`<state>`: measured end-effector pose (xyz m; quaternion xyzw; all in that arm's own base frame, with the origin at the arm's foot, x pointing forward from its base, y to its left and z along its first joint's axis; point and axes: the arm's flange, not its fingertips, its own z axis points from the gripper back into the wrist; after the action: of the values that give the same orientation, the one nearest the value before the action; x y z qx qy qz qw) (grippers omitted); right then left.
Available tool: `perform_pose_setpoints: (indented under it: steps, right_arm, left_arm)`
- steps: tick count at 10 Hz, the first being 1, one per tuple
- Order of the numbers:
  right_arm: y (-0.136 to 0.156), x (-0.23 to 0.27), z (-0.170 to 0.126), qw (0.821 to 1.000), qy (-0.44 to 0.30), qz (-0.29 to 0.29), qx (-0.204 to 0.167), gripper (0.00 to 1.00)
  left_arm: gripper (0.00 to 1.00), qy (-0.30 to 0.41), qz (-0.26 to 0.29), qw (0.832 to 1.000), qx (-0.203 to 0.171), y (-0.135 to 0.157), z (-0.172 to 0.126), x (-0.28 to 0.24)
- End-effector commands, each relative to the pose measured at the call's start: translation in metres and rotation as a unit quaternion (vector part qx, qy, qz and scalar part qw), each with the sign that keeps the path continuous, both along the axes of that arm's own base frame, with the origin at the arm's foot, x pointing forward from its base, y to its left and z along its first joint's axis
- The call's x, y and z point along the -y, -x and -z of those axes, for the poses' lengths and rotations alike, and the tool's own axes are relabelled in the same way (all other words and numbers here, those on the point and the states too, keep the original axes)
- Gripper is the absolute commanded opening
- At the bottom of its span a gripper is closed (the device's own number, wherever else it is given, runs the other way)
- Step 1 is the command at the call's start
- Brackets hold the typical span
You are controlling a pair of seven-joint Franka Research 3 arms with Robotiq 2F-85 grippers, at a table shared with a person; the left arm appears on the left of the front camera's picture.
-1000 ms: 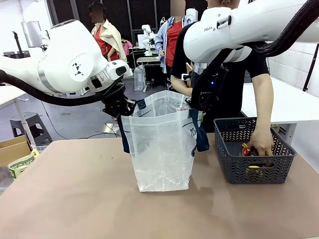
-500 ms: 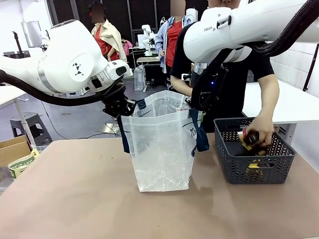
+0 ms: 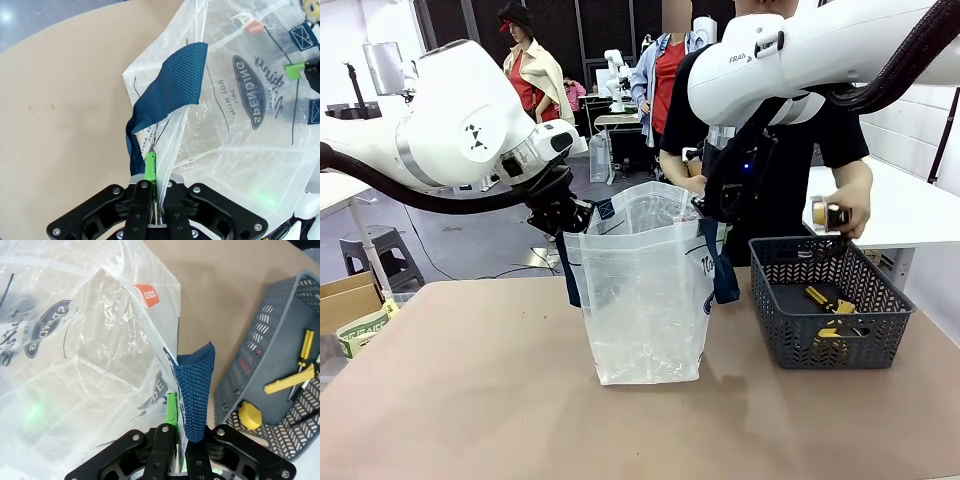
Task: Transfer purchased items from the store into the shopping bag.
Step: Open the Reusable shopping bag in the center of the table, then move the Reusable shopping bag to the right side of the table.
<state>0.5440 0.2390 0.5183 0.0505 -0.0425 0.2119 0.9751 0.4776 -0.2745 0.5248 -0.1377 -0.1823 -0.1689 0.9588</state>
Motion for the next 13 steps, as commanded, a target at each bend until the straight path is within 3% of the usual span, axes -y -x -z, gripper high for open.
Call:
perform_pose_setpoints:
  steps: [1,13]
  right_arm:
    - [0.0004,0.002,0.0038,1.0,0.004,-0.012,0.018,0.0]
    - [-0.001,-0.0006,-0.001,1.0,-0.001,-0.002,0.006,0.0]
  left_arm:
    - [0.0,0.011,0.009,1.0,0.005,-0.0008,0.0024,-0.0075]
    - [0.0,0.002,0.001,1.0,-0.001,-0.0012,0.0006,-0.0016]
